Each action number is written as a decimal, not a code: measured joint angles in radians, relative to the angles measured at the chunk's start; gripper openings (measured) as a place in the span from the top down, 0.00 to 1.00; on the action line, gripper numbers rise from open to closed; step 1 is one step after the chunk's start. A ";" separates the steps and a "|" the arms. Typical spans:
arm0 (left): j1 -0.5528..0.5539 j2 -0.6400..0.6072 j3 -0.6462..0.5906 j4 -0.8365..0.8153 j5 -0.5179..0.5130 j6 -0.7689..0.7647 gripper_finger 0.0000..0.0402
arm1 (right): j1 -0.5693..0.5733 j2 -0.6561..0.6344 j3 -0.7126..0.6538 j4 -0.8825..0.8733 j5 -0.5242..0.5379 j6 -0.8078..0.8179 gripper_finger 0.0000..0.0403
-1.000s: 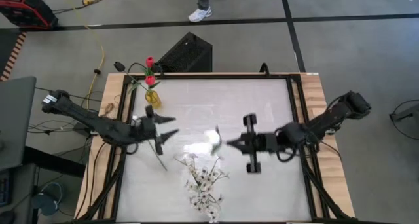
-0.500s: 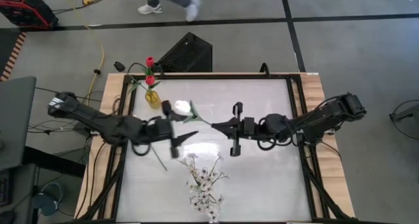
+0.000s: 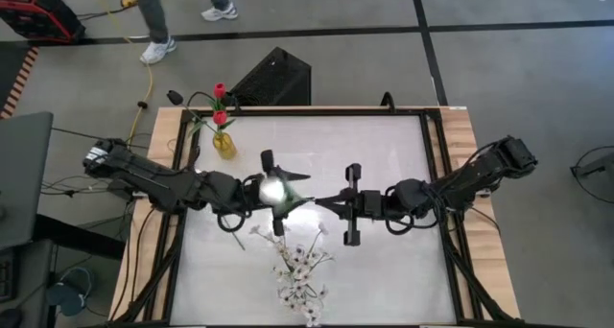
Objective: Sort flowers into vase by color
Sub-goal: Put the bottom white tulip into the transparent vase
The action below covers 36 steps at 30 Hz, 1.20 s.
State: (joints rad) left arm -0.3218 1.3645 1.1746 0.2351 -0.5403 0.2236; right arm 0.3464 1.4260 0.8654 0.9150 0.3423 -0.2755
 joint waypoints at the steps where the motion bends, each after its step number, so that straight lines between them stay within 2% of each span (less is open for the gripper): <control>1: -0.007 -0.010 0.000 -0.028 -0.035 0.000 0.47 | 0.006 -0.004 0.000 0.001 0.010 -0.013 0.96; 4: -0.017 -0.043 0.000 -0.067 -0.058 -0.017 0.47 | 0.014 -0.010 0.001 0.002 0.033 -0.036 0.96; 13: -0.010 -0.038 0.001 -0.016 0.134 -0.065 0.47 | -0.010 -0.015 0.001 -0.006 0.033 -0.014 0.96; 21: 0.007 -0.036 0.000 0.031 0.117 -0.104 0.47 | -0.010 -0.015 0.001 -0.013 0.026 -0.002 0.96; 29: 0.021 -0.006 0.000 0.081 0.185 -0.112 0.47 | -0.011 -0.015 0.001 -0.018 0.026 0.013 0.96; 33: 0.021 -0.002 -0.001 0.074 0.177 -0.106 0.53 | -0.011 -0.015 0.001 -0.018 0.026 0.013 0.96; 36: 0.021 -0.003 -0.001 0.075 0.177 -0.098 0.65 | -0.011 -0.015 0.001 -0.019 0.026 0.013 0.96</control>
State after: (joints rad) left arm -0.3010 1.3613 1.1740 0.3101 -0.3630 0.1251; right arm 0.3359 1.4109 0.8661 0.8963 0.3679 -0.2626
